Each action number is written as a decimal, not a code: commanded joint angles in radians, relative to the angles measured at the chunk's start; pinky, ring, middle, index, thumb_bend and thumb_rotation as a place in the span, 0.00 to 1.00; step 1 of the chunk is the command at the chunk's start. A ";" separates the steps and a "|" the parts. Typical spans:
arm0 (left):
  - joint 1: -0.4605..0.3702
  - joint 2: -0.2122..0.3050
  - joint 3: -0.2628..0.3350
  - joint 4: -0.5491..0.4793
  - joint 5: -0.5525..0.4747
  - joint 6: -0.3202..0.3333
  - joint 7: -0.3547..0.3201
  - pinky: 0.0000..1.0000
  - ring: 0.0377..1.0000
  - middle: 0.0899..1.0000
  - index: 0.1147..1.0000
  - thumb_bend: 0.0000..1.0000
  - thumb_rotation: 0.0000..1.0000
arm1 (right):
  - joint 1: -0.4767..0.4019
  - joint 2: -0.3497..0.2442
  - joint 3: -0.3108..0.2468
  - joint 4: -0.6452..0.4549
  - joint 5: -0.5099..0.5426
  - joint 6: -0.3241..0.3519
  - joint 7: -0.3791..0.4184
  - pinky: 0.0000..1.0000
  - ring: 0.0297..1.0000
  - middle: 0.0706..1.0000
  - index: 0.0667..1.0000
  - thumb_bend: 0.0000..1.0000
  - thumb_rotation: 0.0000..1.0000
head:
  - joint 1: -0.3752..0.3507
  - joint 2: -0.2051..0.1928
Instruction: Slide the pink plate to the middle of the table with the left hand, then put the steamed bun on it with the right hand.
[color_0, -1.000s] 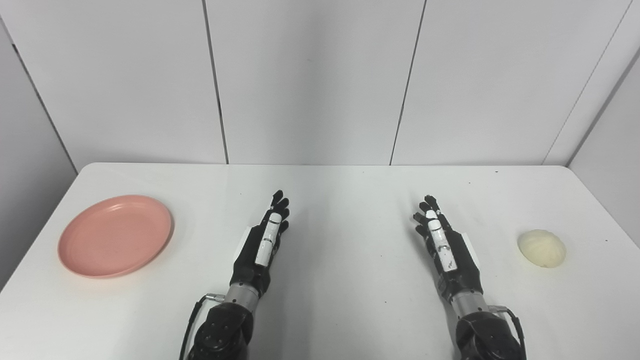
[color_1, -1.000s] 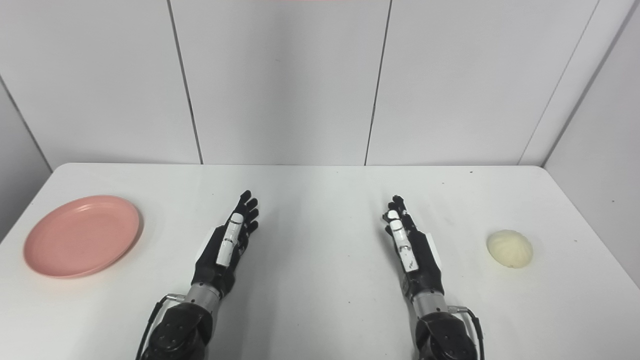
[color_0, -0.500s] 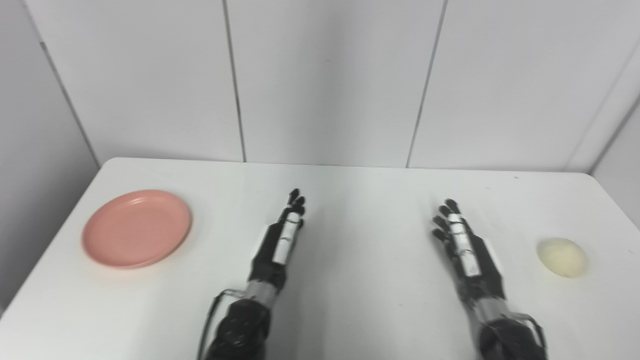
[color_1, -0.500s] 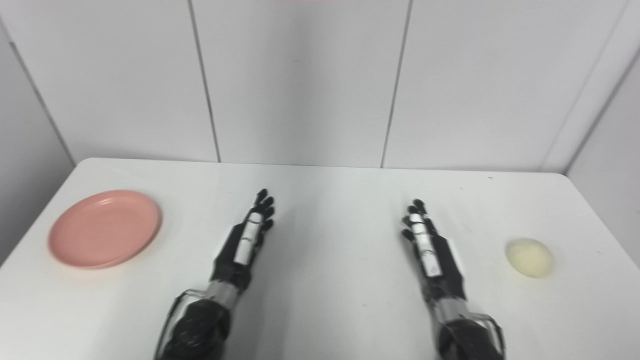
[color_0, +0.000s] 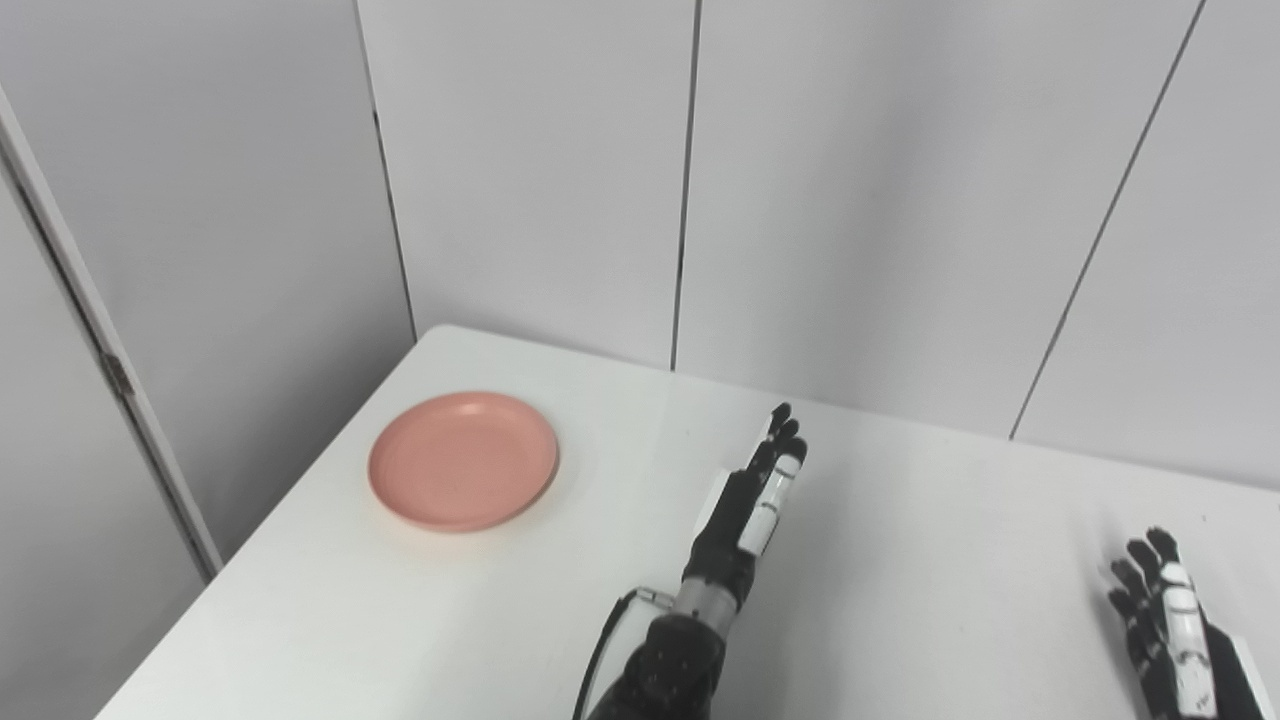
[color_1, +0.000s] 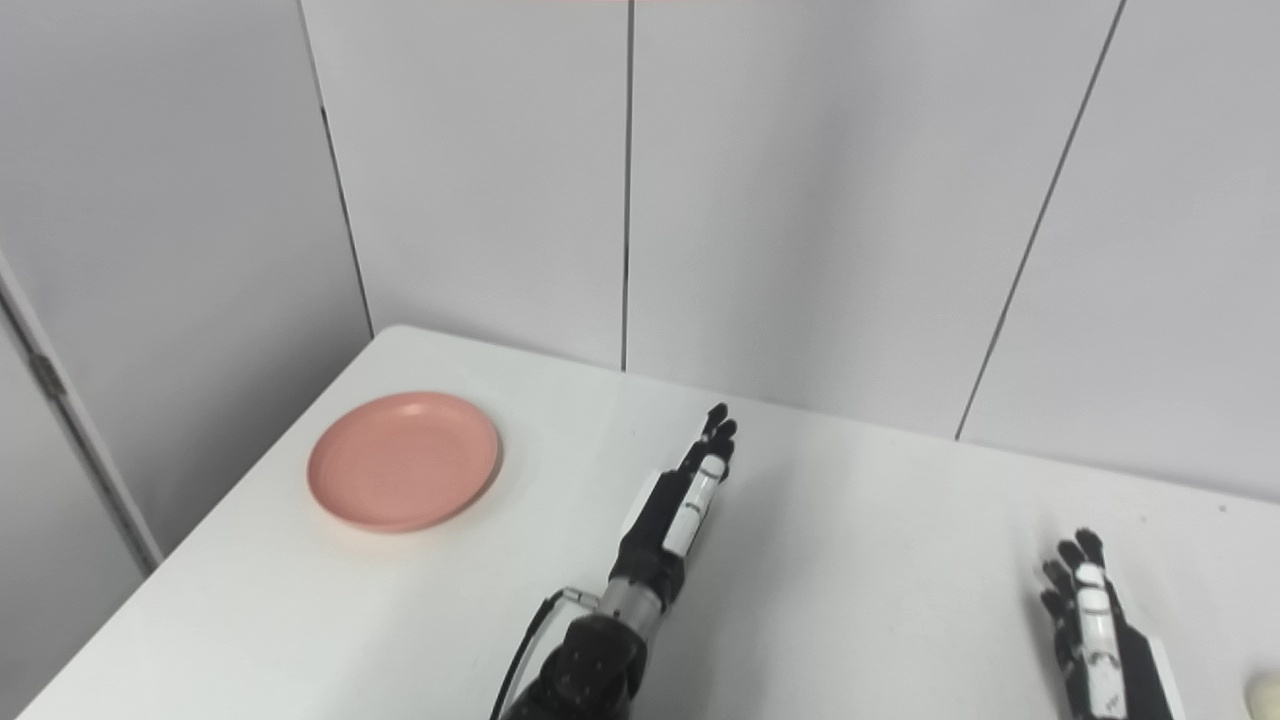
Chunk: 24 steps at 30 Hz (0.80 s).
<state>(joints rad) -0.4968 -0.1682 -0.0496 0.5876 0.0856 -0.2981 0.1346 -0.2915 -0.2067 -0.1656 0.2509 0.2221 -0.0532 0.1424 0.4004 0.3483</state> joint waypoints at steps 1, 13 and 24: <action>-0.004 0.026 0.014 -0.039 0.032 -0.017 0.043 1.00 1.00 0.99 0.99 0.56 1.00 | 0.001 0.006 -0.003 0.001 0.003 -0.054 0.004 1.00 0.96 0.97 0.98 0.51 0.95 | -0.004 -0.006; -0.063 0.121 0.129 -0.158 0.031 0.041 0.135 0.92 0.89 0.86 0.83 0.56 1.00 | -0.004 0.029 0.005 0.007 -0.019 -0.069 -0.014 1.00 0.95 0.95 0.96 0.53 0.93 | -0.022 -0.027; -0.098 0.212 0.228 -0.201 -0.007 0.080 0.173 0.81 0.76 0.76 0.74 0.63 1.00 | -0.008 0.042 0.005 0.009 -0.031 -0.078 -0.018 0.96 0.93 0.95 0.95 0.57 0.90 | -0.025 -0.037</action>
<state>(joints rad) -0.5434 0.0251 0.1759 0.4291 0.0805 -0.2093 0.2948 -0.2997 -0.1856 -0.1639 0.2516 0.1879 -0.0827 0.1319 0.3743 0.3099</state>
